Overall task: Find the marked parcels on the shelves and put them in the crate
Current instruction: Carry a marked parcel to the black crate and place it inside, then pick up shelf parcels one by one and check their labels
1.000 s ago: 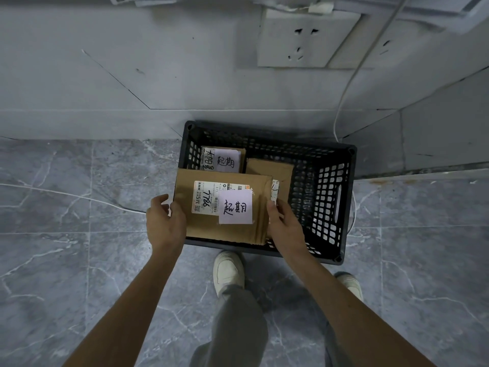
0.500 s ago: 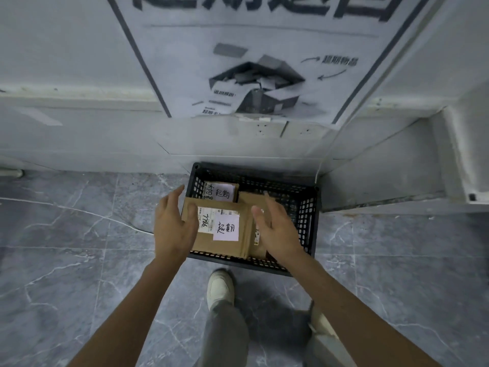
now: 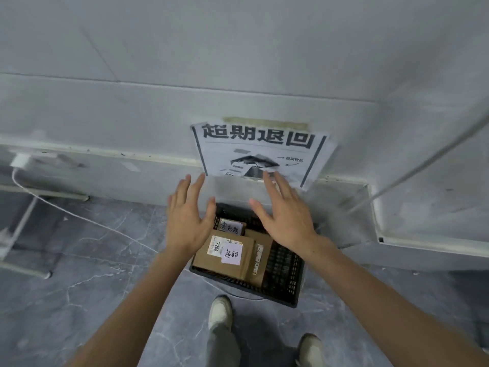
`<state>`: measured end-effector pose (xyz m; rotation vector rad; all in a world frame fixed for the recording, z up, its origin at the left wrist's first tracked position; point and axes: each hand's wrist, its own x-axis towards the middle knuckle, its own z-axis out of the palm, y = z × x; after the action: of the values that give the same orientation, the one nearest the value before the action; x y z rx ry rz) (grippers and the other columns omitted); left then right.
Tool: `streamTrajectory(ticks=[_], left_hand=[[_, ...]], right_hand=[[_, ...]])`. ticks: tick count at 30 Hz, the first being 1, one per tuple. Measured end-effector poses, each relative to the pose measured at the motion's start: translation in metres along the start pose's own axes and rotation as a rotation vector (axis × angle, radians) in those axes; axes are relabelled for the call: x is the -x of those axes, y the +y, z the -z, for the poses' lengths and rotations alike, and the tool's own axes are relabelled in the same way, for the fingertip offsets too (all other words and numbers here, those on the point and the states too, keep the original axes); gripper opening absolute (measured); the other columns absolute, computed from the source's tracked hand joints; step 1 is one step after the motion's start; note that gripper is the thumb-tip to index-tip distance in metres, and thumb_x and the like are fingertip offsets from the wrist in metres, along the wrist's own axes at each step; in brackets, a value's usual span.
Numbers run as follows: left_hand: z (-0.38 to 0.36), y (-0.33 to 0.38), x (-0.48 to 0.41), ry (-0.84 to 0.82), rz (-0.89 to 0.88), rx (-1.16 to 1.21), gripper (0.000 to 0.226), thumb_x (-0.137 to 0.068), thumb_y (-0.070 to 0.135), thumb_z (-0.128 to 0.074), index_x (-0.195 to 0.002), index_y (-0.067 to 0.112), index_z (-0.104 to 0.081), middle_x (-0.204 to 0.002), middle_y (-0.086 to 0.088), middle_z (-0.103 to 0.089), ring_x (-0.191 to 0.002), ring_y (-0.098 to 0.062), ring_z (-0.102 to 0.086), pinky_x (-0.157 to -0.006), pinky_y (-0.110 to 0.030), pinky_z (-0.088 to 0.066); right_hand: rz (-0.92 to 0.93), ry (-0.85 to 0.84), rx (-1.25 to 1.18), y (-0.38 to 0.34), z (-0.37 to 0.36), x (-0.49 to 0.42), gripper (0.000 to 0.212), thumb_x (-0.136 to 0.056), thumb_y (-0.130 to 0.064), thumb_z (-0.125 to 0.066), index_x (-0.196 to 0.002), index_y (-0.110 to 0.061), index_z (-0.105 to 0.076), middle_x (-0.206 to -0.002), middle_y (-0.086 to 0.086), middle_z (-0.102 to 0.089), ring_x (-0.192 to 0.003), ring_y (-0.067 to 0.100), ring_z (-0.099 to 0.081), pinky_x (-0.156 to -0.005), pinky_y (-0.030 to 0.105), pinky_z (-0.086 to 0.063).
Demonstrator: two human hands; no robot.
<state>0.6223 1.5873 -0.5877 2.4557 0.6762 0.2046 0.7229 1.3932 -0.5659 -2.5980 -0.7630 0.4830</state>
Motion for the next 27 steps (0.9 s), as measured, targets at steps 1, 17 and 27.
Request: streamTrajectory(ticks=[1, 17, 27], left_hand=[[0.008, 0.007, 0.003, 0.016, 0.005, -0.001, 0.063, -0.097, 0.052, -0.036, -0.156, 0.031, -0.029, -0.165, -0.004, -0.025, -0.153, -0.023, -0.017, -0.122, -0.055, -0.020], [0.163, 0.143, 0.091, 0.317, -0.005, -0.187, 0.067, -0.096, 0.057, -0.031, -0.159, 0.039, -0.013, -0.168, -0.005, -0.011, -0.156, -0.023, -0.003, -0.124, -0.054, -0.005], [0.305, 0.161, 0.181, 0.586, 0.107, -0.282, 0.068, -0.096, 0.054, -0.034, -0.159, 0.037, -0.015, -0.167, -0.007, -0.016, -0.155, -0.024, -0.007, -0.124, -0.056, -0.007]], right_hand=[[0.009, 0.004, 0.021, -0.001, 0.010, 0.003, 0.075, -0.099, -0.065, -0.022, -0.160, -0.029, 0.004, -0.168, 0.005, 0.002, -0.155, 0.023, -0.003, -0.126, 0.044, -0.012], [0.304, 0.377, 0.274, -0.062, 0.174, 0.080, 0.079, -0.099, -0.068, -0.020, -0.160, -0.024, 0.005, -0.167, 0.010, 0.006, -0.155, 0.026, 0.005, -0.124, 0.052, -0.002], [0.506, 0.531, 0.268, -0.177, 0.242, 0.127, 0.082, -0.098, -0.068, -0.017, -0.160, -0.019, 0.002, -0.167, 0.014, -0.001, -0.155, 0.028, -0.001, -0.122, 0.057, -0.007]])
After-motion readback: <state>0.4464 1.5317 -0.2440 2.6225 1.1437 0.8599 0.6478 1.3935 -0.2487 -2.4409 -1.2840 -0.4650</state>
